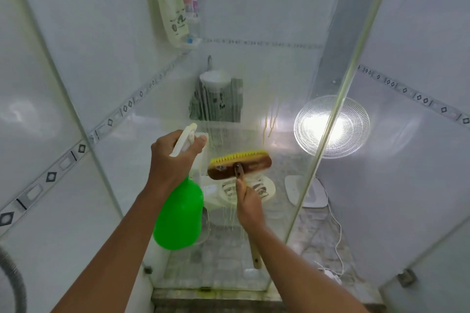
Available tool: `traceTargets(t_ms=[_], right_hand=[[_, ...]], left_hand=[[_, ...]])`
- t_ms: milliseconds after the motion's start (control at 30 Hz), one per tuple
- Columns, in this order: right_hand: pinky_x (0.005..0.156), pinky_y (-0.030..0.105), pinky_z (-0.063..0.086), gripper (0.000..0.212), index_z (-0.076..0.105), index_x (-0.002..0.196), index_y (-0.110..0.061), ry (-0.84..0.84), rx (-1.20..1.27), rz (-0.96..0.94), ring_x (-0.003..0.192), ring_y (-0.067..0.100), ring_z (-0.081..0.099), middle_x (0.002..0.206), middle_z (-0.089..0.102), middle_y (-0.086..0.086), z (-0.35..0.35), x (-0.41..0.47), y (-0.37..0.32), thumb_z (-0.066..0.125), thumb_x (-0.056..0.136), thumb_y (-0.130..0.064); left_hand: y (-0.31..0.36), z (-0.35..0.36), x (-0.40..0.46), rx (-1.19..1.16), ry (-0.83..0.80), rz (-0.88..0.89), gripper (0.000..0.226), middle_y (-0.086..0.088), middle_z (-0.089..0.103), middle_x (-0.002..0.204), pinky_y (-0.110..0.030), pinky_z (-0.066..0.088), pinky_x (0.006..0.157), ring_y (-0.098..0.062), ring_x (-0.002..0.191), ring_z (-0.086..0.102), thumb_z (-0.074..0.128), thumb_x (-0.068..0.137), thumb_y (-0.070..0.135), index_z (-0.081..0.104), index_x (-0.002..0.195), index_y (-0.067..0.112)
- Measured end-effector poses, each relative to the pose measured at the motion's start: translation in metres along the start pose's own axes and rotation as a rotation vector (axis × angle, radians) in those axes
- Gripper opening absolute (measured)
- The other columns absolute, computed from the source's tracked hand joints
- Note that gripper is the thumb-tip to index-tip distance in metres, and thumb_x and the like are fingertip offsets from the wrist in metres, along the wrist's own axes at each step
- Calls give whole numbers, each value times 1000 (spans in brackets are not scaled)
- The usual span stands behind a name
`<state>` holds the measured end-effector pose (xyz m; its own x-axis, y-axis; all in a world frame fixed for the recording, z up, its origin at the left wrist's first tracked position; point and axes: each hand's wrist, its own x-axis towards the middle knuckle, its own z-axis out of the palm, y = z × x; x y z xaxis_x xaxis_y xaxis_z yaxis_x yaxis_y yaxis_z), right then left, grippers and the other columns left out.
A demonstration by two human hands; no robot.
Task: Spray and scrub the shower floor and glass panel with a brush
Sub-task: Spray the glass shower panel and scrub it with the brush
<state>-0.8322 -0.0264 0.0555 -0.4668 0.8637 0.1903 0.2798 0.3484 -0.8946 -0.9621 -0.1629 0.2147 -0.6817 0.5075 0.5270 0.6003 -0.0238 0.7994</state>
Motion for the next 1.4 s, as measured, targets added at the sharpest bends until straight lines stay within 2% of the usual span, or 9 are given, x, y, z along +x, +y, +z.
traceTargets(t_ms=[167,267,400,500,633,767,1100,1267,1400], right_hand=[[55,35,54,72,64,75,-9,34,67,-37,59,13,64,64,65,6,-32,15,-30,29,96,-68],[44,24,32,58,44,61,-18,104,116,-147,43,5,38,52,40,-5,-75,51,-101,33,100,-60],[47,31,34,63,41,65,-15,188,125,-186,47,18,37,52,36,-1,-127,92,-157,33,93,-71],[49,30,34,62,41,63,-16,191,58,-187,49,17,39,54,39,0,-129,87,-140,33,95,-68],[45,16,29,52,42,60,-26,94,17,-100,44,1,41,53,42,-9,-99,42,-60,35,102,-55],[50,24,35,53,47,58,-28,77,-25,20,46,-1,49,50,49,-7,-77,16,-13,37,100,-57],[45,32,38,61,39,58,-19,205,222,-194,44,17,40,47,36,-6,-156,95,-198,35,96,-66],[44,28,35,60,40,66,-14,175,258,-183,46,18,37,51,35,0,-162,97,-199,37,96,-66],[46,28,34,62,40,68,-14,202,231,-170,45,17,33,52,31,-3,-146,95,-174,35,93,-70]], left_hand=[[6,14,2,-16,-37,17,36,-10,74,75,-28,49,59,-29,72,69,73,88,46,75,79,12],[15,28,4,-40,-53,28,43,-11,74,74,-33,50,62,-29,71,69,70,84,53,74,78,11],[31,55,1,-51,-86,40,31,-6,70,70,-11,41,50,-13,62,66,77,91,35,75,82,6],[41,71,-3,-76,-97,20,27,1,63,64,-8,37,49,-2,54,58,79,91,30,74,81,5],[36,80,-6,-114,-93,13,36,-9,72,71,-22,46,55,-13,60,62,73,85,45,76,79,10],[31,77,-9,-79,-119,12,31,-10,71,71,-9,41,54,-7,60,61,76,92,35,75,78,7],[37,83,2,-64,-177,36,25,-5,73,68,-18,46,54,-16,60,66,79,90,35,74,72,18],[36,84,-9,-71,-204,-77,45,4,62,45,-20,45,56,-8,43,57,77,93,34,66,52,18],[29,75,-14,-68,-127,-46,40,-1,65,54,-15,45,51,-10,46,60,79,89,38,68,61,12]])
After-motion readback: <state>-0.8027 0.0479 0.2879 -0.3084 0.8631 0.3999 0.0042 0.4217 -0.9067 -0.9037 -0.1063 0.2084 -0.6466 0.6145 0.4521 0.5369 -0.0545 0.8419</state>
